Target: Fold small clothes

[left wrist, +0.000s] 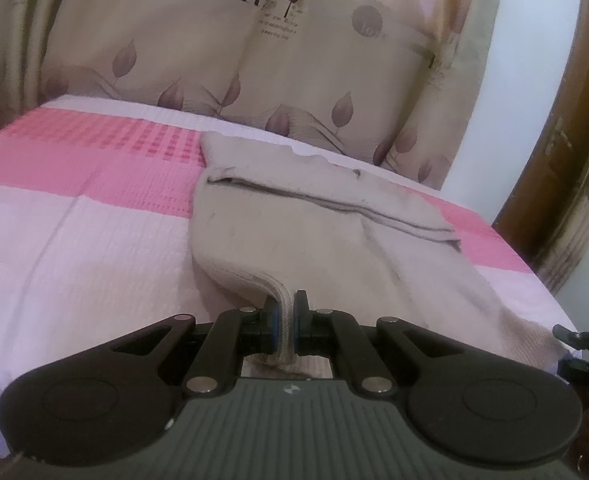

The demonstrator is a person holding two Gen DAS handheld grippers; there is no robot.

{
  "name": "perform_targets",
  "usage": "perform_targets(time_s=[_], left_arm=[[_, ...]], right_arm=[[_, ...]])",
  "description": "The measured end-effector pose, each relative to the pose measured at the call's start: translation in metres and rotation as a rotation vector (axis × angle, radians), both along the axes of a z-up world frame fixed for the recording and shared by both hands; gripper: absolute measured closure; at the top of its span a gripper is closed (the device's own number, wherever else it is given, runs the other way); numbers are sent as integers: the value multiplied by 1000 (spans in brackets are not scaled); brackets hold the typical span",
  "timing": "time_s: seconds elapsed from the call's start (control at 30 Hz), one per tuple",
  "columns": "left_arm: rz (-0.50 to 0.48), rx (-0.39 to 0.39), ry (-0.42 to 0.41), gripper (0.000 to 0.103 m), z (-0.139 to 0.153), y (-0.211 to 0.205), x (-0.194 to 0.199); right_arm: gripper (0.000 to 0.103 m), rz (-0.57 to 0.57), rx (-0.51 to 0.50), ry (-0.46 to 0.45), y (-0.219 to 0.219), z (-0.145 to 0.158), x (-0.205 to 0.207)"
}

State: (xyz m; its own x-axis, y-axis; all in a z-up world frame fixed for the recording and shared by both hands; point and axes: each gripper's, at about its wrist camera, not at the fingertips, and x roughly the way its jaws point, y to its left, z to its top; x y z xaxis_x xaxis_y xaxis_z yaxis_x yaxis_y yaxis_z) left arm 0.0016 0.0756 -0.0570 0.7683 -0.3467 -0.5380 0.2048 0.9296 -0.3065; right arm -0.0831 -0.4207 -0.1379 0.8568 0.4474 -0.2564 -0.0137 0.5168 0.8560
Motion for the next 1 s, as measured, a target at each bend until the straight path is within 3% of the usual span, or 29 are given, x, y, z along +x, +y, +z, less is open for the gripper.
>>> perform_targets(time_s=[0.13,0.17,0.37,0.4,0.43,0.47,0.5,0.53,0.63,0.73,1.0], left_arm=[[6,-5,15,97,-3,3,1],[5,-5,19,97,-4,3,2],[4,-8,33,97,-8,5,4],[3,-9,37,97,-9,6,5],[1,-14,42,97,-10,6,5],[-8,-31,49,97,-12,8,6],[-18,-54,54,97,-13,10,7],[-25,-73,56,97,-13,12,7],[-23,-83,25,97,-6,14,5],[-18,-71,-15,97,4,12,3],[-18,-13,-80,97,22,-5,10]], right_arm=[[35,-8,-6,12,-1,-3,-1],[30,-8,0,12,-1,-5,-1],[31,6,24,47,1,-16,5],[32,9,17,46,3,-16,6],[43,16,1,45,5,-15,7],[76,35,-17,49,8,-14,9],[90,55,-33,64,11,-14,12],[94,59,-50,75,15,-14,14],[94,65,-58,23,18,-7,13],[94,68,6,-45,16,4,14],[94,77,55,-120,17,34,33]])
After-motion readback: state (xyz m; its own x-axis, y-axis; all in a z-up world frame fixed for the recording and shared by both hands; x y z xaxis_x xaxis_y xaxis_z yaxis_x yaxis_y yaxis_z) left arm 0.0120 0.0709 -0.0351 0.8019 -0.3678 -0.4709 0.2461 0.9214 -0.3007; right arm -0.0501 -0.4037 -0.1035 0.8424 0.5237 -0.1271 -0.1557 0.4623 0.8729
